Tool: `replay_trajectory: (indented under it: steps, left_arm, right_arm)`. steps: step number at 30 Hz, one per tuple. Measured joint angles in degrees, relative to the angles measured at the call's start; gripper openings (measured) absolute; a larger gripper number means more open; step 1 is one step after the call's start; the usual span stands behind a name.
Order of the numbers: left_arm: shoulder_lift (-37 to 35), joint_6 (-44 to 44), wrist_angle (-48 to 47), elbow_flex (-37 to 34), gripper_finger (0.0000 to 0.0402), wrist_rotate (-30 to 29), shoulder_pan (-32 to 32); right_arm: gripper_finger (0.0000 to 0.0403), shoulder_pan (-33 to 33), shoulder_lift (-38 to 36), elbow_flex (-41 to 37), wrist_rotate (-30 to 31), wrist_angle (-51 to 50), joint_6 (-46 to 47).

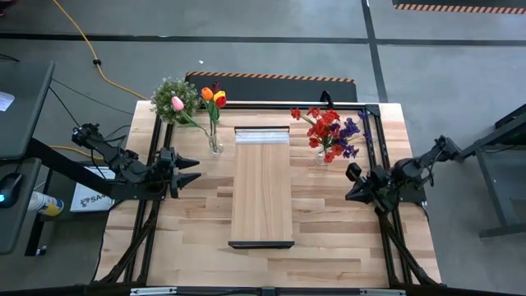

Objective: Pick and place flowers into a vace then onto a shelf
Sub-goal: Put the left transparent vase with tulips on the shelf

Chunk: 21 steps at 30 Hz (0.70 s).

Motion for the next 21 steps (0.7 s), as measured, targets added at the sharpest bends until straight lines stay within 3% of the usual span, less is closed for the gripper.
replay_trajectory:
  steps: [8,14,21]
  left_arm:
    - [0.0,-0.2,-0.5,0.0,0.0276,0.4,0.0]
    - [0.0,-0.2,-1.2,-0.1,0.0276,-0.1,0.0]
    - [0.0,1.6,15.6,-10.7,0.0276,-5.6,0.0]
  right_arm:
    - [0.0011,0.6,-0.1,0.6,-0.2,-1.3,-1.6]
    - [0.0012,0.5,0.0,0.2,4.6,-2.3,-4.3]
    - [0.0011,0.5,0.0,0.2,5.0,-2.3,-6.2]
